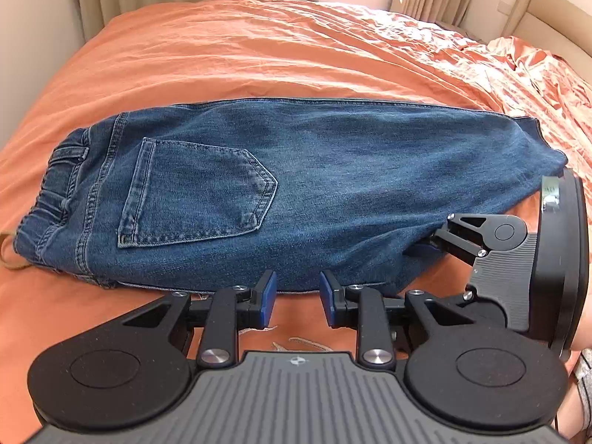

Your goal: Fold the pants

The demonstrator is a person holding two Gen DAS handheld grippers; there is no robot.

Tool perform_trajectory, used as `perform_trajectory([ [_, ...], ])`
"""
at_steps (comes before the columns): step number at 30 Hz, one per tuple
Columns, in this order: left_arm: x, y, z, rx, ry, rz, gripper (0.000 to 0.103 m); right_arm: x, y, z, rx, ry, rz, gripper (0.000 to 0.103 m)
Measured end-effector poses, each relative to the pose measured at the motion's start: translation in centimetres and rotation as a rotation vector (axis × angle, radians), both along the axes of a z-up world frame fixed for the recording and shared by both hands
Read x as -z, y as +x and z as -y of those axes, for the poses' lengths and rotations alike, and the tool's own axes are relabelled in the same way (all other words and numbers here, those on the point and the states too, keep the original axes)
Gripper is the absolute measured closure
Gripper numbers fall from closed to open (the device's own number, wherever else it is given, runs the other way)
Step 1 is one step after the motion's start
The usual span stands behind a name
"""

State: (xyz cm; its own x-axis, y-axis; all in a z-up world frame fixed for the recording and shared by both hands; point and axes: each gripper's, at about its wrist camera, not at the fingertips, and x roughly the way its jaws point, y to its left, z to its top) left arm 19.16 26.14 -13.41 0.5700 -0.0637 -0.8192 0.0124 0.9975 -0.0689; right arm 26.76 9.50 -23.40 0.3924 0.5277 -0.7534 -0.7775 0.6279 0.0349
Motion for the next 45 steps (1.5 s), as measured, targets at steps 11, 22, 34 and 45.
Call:
perform_trajectory([
  [11,0.0,-0.3,1.0,-0.022,-0.038,-0.002,0.07,0.1,0.4,1.0,0.106,0.15,-0.034,0.068],
  [22,0.5,1.8,3.7,-0.002,0.001,-0.025,0.07,0.7,-5.3,1.9,0.016,0.117,0.127,0.097],
  [34,6.6,6.2,5.7,-0.125,-0.015,-0.123,0.072,0.4,-4.4,8.8,0.136,0.181,-0.007,0.103],
  [45,2.5,7.0,10.1,0.004,0.193,-0.12,0.075,-4.0,0.9,31.1,0.586,0.33,-0.08,0.081],
])
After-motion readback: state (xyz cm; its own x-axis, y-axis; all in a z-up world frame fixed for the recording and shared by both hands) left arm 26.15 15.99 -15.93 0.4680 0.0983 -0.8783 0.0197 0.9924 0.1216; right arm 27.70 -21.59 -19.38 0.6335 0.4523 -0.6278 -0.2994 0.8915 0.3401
